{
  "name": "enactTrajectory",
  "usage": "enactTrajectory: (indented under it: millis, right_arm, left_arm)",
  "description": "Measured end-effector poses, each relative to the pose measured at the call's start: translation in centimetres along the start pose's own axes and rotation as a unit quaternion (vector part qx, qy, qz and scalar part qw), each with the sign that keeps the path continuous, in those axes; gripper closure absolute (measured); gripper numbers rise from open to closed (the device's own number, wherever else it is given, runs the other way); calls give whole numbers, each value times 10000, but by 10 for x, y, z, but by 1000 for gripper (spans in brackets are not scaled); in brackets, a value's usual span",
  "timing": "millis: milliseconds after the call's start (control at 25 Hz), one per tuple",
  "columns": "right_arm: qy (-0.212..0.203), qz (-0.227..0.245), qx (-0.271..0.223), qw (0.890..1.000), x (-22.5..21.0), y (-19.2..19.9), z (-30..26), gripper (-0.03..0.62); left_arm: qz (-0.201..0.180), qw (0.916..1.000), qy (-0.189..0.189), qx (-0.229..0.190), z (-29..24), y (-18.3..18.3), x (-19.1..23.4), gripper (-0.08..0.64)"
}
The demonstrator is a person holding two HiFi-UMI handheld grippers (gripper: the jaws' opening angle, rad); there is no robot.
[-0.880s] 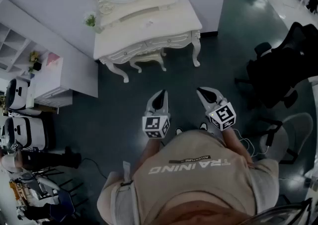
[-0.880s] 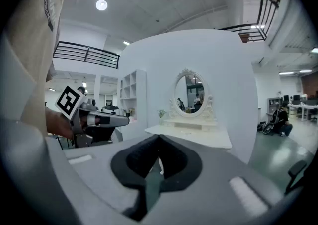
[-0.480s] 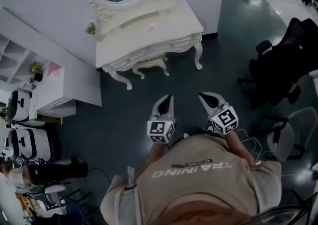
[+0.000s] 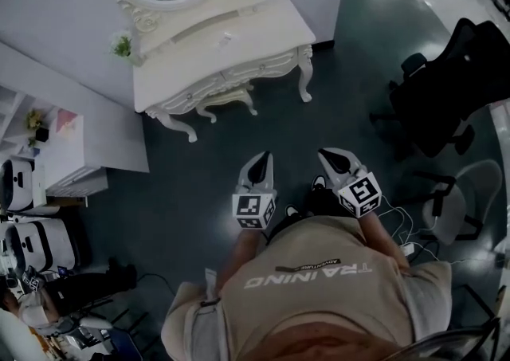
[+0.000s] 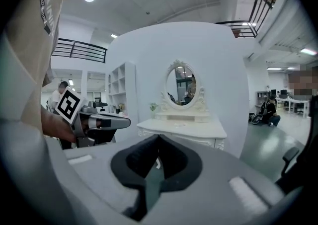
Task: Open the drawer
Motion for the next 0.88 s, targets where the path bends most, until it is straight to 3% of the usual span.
enactTrajectory:
  millis: [200,440,600,760,880]
  right_arm:
    - [-198,52,-20,9998,-39,-3,-34,589]
    - [-545,-249,-147,9981,-112,-8,-75,589]
    - [-623,-329,-205,9973,-162,-15,-99,589]
    - [-527,366,-223,9977,-202,-20,-132,589]
    - [-658,355,-214,9970,-218,-18,-155,589]
  left_arm:
    - [-237,9997,37,-19,-49,-21,13,560]
    - [-425,9989,-71,183,-118,-47,21,560]
    - [-321,9980,-274,476,-161,-51,27,560]
    - [-98,9977,-474,484,-207,-48,39,560]
    - [184,9963,-671,508,-231,-39,53,560]
Point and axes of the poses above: the fingertips, and each gripper's own axes: z backward along the fingers, x to its left, y out of its underside, the point moved 10 cm from there along z, backward along the fingers, and after that the axes turned 2 degrees about -y, right-handed, at the moved point
